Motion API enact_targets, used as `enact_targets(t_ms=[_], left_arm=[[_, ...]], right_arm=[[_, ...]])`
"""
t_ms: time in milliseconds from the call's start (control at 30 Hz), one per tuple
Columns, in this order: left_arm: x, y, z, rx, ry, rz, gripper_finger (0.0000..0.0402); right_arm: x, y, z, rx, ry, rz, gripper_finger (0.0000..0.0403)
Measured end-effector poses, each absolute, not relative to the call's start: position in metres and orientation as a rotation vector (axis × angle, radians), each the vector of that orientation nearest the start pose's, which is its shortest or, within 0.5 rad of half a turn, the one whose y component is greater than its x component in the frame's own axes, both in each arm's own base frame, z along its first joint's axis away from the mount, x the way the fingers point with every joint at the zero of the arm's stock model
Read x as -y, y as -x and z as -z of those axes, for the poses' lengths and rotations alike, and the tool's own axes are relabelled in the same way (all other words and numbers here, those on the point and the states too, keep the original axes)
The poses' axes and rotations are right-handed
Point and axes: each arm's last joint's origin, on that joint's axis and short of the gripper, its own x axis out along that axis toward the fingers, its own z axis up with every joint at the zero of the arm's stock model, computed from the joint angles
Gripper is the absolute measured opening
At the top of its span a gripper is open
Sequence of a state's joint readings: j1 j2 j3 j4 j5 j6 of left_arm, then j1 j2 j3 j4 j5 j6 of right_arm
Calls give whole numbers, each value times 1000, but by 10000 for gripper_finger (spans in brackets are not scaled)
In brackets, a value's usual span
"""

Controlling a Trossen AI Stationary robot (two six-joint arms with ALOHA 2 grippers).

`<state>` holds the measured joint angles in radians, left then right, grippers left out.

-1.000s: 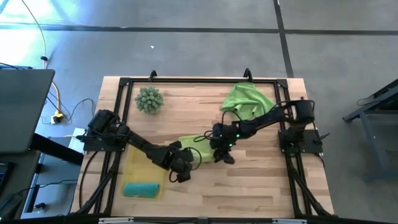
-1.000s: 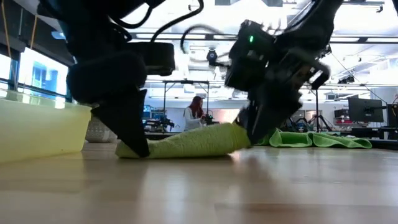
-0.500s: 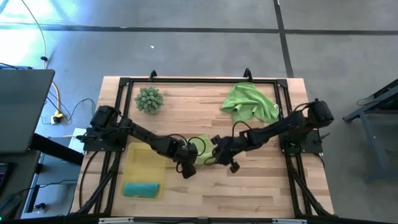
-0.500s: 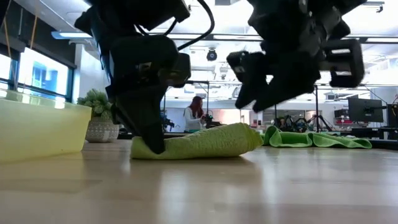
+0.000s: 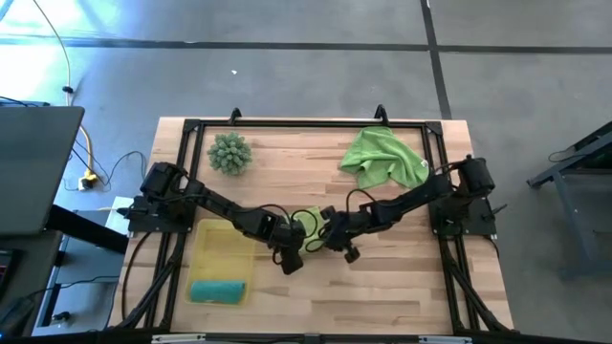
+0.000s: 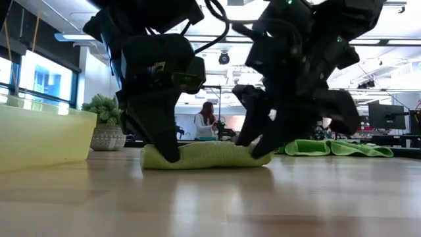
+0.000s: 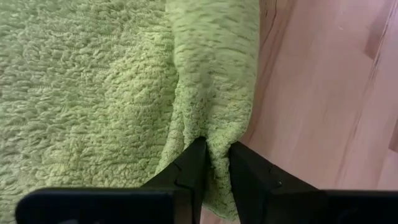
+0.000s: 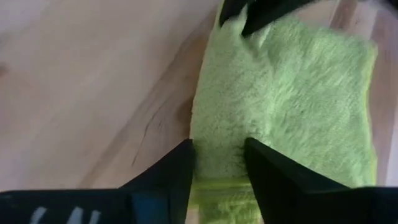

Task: Roll microfiber towels into tight, uniform cylinder then place into a basket
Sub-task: Roll the light green towel

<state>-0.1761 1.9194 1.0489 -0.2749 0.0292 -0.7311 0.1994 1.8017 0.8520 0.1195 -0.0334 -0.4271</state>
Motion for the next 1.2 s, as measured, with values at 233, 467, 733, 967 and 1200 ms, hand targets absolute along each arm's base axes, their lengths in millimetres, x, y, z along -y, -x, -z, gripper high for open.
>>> enact_targets(t_ms=[233,467,733,967,1200], left_arm=[[63,-348,-117,-1144,563,-240,60],[63,-343,-137,-1114,543,-196,62],[68,-336,-157,-1102,429,-104,101],[79,-333,-161,-1092,347,-43,135],[89,-331,-161,-1034,132,-113,138]], right_arm=[[-65,-333,-108,-817,443,-396,196],[-65,-333,-95,-882,349,-364,160],[-55,-335,-95,-892,253,-335,25],[-35,-336,-94,-927,-95,-372,19],[-18,-334,-93,-965,-327,-398,11]])
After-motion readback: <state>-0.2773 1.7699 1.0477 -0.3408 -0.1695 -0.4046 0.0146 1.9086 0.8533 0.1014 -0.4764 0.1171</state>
